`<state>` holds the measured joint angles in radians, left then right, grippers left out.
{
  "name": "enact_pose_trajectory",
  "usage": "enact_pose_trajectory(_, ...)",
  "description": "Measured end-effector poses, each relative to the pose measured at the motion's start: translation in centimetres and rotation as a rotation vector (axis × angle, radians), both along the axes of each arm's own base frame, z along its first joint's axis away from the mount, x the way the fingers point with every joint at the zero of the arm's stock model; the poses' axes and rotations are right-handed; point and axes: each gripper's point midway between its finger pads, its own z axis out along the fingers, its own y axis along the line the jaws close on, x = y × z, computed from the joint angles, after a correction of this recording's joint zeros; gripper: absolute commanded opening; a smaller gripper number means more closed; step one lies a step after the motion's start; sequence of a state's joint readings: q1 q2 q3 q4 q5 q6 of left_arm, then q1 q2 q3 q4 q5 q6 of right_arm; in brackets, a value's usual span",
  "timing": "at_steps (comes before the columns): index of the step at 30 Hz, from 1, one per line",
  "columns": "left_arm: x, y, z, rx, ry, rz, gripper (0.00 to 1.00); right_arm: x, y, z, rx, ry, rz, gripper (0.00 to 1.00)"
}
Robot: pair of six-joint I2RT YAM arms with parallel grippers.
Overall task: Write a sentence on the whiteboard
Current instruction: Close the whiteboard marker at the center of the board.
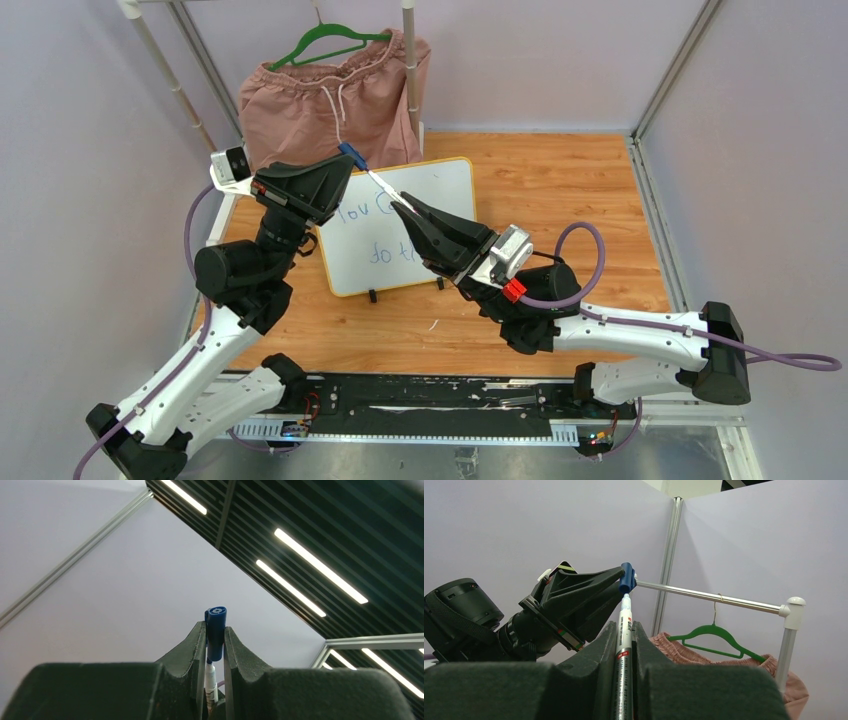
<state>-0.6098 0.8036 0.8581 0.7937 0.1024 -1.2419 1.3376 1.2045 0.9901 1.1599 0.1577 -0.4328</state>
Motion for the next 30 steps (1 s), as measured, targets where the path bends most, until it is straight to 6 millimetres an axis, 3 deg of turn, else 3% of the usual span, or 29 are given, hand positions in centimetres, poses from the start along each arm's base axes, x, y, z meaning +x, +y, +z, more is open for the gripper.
enact_pose_trajectory(30, 0.17, 0.25, -0.14, 0.032, 0.006, 0.045, 0.0, -0.02, -0.09, 0.02, 0.002, 0.002, 0.002, 0.0)
